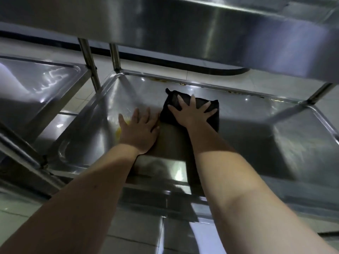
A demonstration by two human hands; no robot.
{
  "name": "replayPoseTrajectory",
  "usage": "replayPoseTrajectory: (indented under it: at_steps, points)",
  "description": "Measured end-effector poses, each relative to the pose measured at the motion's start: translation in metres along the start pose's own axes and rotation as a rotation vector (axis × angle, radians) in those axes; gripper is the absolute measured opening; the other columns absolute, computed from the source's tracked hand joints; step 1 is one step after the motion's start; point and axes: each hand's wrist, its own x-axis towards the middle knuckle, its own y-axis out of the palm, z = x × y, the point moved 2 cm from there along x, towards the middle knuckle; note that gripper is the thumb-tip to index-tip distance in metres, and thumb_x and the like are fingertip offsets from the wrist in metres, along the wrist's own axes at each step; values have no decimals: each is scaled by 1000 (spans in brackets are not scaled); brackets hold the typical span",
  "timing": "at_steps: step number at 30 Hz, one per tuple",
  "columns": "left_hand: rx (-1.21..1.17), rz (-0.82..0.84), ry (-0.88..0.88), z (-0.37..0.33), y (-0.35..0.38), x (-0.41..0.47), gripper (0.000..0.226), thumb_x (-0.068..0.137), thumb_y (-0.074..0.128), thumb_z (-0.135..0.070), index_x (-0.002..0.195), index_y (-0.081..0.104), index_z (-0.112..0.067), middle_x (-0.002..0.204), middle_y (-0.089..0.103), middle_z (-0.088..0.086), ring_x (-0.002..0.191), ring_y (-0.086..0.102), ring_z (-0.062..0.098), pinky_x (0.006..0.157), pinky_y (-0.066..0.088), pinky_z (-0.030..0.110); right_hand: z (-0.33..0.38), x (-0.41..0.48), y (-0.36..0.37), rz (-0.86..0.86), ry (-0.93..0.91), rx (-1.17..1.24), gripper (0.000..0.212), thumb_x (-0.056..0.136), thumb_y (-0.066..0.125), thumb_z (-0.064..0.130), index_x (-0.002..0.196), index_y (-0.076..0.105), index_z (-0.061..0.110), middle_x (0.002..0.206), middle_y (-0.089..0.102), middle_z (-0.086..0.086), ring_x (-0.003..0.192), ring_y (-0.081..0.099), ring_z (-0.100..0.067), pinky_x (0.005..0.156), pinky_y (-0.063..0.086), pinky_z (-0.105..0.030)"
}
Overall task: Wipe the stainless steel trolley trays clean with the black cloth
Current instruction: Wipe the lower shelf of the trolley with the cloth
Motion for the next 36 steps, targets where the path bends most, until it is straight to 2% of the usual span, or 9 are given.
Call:
replayPoseTrajectory:
  at_steps: [4, 7, 13, 18, 21, 23, 28, 30, 36]
  points:
    - [18, -20, -44, 4, 2, 6, 65, 100, 14, -56, 156, -6, -31, 164, -7, -4, 151, -8, 25, 111, -7, 66, 31, 22, 4, -18, -73, -22, 79, 79, 13, 89, 150, 4, 55, 165, -6, 1, 141, -16, -55, 100, -15, -78]
    - [1, 2, -41, 3, 0, 9, 64, 100, 15, -57, 156, -4, -34, 165, -7, -5, 151, -8, 24, 112, -6, 66, -2, 26, -2, -16, -61, -44, 80, 77, 15, 91, 149, 7, 57, 165, -3, 6, 143, -14, -51, 100, -16, -76]
    - [7, 0, -19, -5, 1, 7, 63, 99, 13, -57, 156, -1, -34, 165, -6, -4, 151, -7, 27, 111, -6, 67, -113, 15, -19, -15, 222, -16, 85, 73, 11, 94, 148, 2, 58, 164, -6, 11, 145, -12, -49, 106, -8, -74]
    - [44, 4, -17, -3, 0, 8, 61, 100, 12, -53, 155, -5, -33, 165, -6, -4, 151, -6, 28, 110, -3, 69, -37, -31, 19, -75, -86, -67, 81, 75, 10, 92, 148, 3, 58, 164, -5, 11, 143, -12, -52, 104, -13, -74]
    - [38, 18, -23, -2, -2, 5, 60, 101, 12, -52, 155, -7, -33, 165, -7, -4, 151, -6, 27, 111, -2, 69, -25, -47, 23, -58, -174, -100, 79, 76, 9, 90, 148, 3, 58, 164, -6, 11, 145, -12, -49, 107, -13, -72]
    - [25, 20, -21, -4, -3, 5, 60, 101, 13, -53, 155, -5, -34, 165, -6, -4, 151, -6, 27, 112, -2, 68, -51, -48, 16, -54, -144, -105, 77, 77, 12, 90, 147, 3, 59, 164, -4, 13, 146, -11, -46, 108, -12, -71]
    - [13, 28, -30, -12, -2, 8, 62, 99, 13, -56, 156, 0, -33, 165, -4, -3, 151, -5, 27, 111, -4, 69, -133, -63, -1, -52, 139, -51, 80, 75, 12, 92, 146, 1, 60, 164, -5, 14, 146, -10, -46, 110, -8, -71]
    - [22, 29, -25, -15, -2, 7, 62, 99, 12, -56, 156, 1, -33, 165, -4, -3, 151, -5, 28, 110, -4, 69, -125, -77, 2, -41, 143, -51, 80, 75, 10, 92, 147, 0, 59, 164, -6, 12, 145, -12, -49, 109, -9, -72]
    - [16, 37, -41, -13, -7, 1, 60, 101, 12, -53, 156, 0, -32, 165, -4, -4, 151, -4, 26, 113, -3, 68, -40, -122, 32, -4, -112, -99, 79, 73, 10, 92, 144, -3, 62, 163, -12, 15, 144, -17, -47, 105, -18, -69]
